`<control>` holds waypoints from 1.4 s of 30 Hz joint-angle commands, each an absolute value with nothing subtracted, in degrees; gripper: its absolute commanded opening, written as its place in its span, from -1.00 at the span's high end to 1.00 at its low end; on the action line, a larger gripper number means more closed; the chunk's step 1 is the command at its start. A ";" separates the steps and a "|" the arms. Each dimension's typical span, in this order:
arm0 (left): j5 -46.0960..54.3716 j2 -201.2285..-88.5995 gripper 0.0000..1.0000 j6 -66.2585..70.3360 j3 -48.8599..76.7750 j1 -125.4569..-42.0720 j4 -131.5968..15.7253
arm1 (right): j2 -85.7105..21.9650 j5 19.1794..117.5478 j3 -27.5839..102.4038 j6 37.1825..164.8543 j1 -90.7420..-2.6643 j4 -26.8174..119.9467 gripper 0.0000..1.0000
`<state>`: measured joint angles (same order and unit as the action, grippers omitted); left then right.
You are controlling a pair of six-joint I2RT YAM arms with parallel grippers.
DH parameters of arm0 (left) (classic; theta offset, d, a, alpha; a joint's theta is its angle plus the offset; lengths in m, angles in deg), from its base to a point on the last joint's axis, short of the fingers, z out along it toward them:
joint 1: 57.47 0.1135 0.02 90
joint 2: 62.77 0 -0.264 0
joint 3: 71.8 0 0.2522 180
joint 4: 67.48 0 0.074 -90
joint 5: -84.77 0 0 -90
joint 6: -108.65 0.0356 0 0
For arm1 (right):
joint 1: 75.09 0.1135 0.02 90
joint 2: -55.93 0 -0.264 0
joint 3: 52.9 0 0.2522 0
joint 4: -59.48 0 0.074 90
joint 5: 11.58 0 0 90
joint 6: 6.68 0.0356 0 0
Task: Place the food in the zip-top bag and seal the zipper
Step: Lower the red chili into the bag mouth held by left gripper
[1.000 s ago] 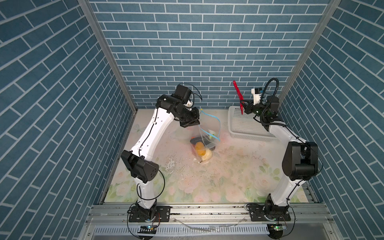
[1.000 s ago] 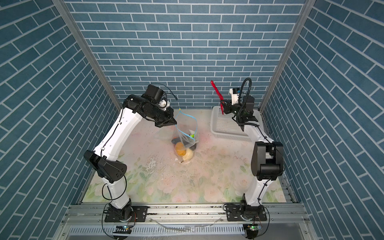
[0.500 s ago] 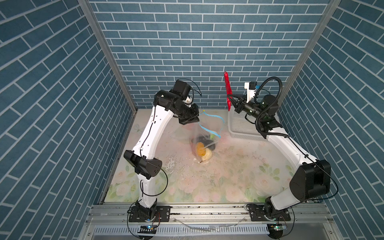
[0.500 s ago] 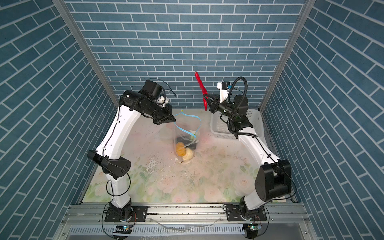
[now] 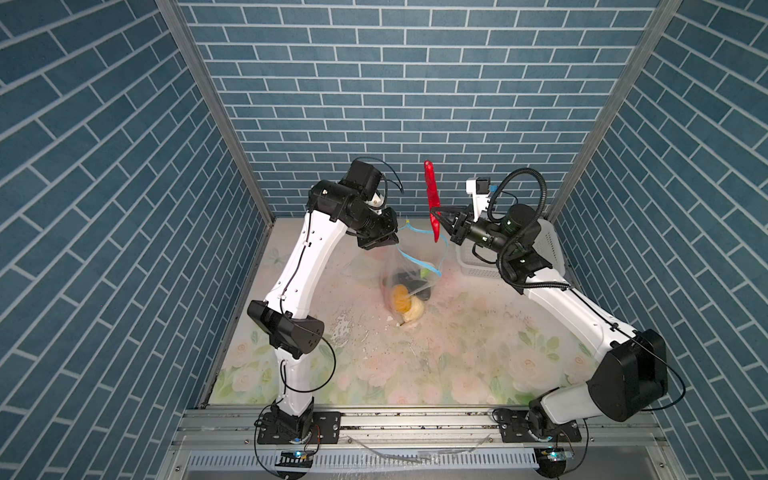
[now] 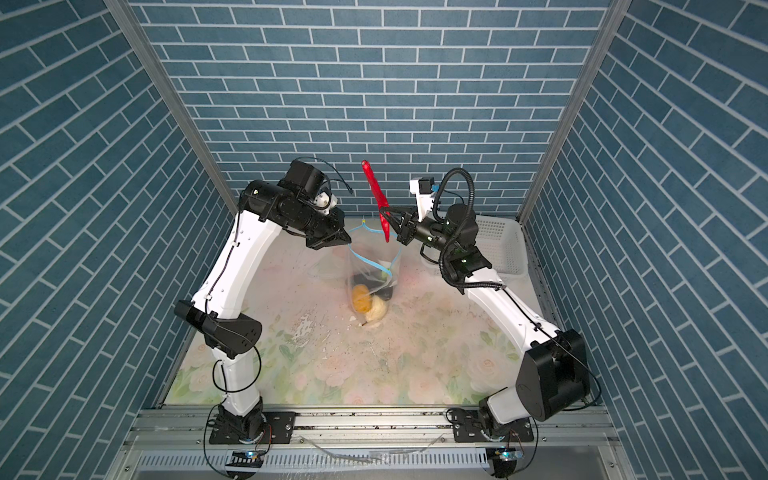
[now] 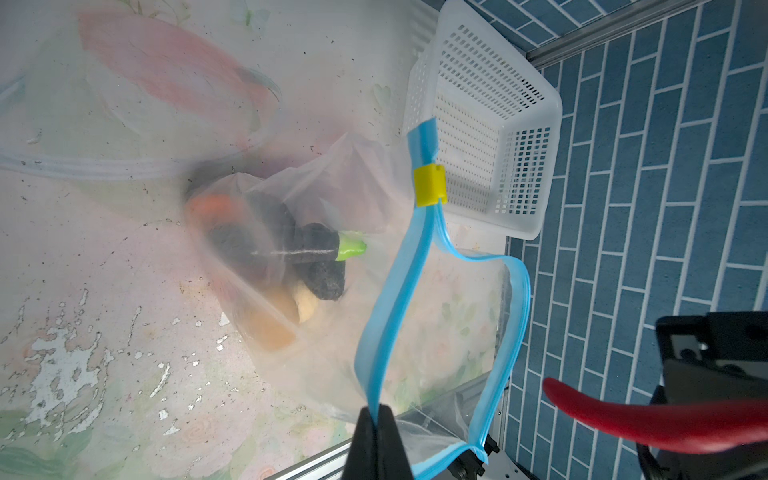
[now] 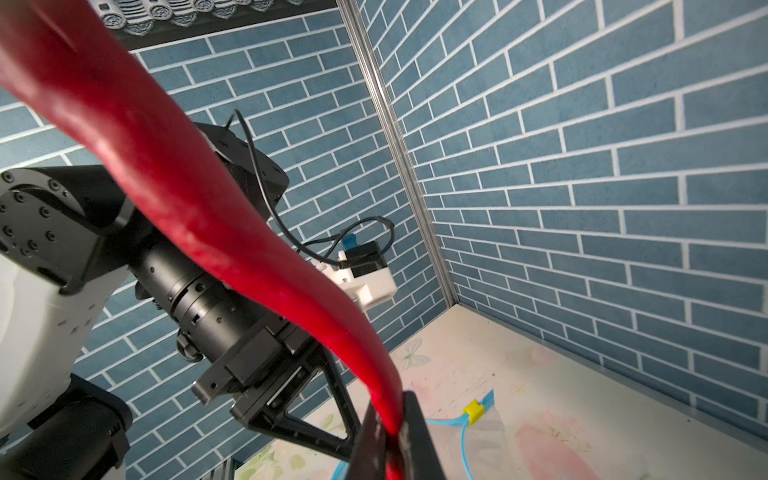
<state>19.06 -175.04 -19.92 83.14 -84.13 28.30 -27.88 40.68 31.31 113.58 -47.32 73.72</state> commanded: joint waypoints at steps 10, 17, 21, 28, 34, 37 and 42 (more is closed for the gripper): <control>18.33 -173.69 1.00 -19.22 81.20 -84.15 27.14 | -24.77 40.63 23.97 115.49 -44.95 75.00 1.00; 18.41 -173.93 1.00 -19.21 81.00 -84.07 26.94 | -23.96 40.32 22.22 115.48 -44.07 73.40 1.00; 18.35 -173.87 1.00 -19.23 81.00 -84.09 26.82 | -23.44 40.27 21.32 115.75 -43.21 72.77 0.98; 18.30 -173.69 1.00 -19.23 80.67 -84.01 26.69 | -21.96 40.80 19.44 115.45 -42.83 70.81 0.96; 18.26 -173.51 1.00 -19.13 80.44 -83.94 26.56 | -20.98 41.35 18.68 114.08 -42.74 68.58 0.95; 18.25 -173.43 1.00 -19.23 80.30 -84.01 26.47 | -20.98 41.37 18.51 113.82 -42.65 68.16 0.92; 18.24 -173.21 1.00 -19.28 80.16 -84.00 26.35 | -21.28 41.44 18.58 112.39 -42.51 66.15 0.86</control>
<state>18.97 -174.91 -19.92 80.76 -84.09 26.49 -22.68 41.14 20.08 114.19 -42.95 66.90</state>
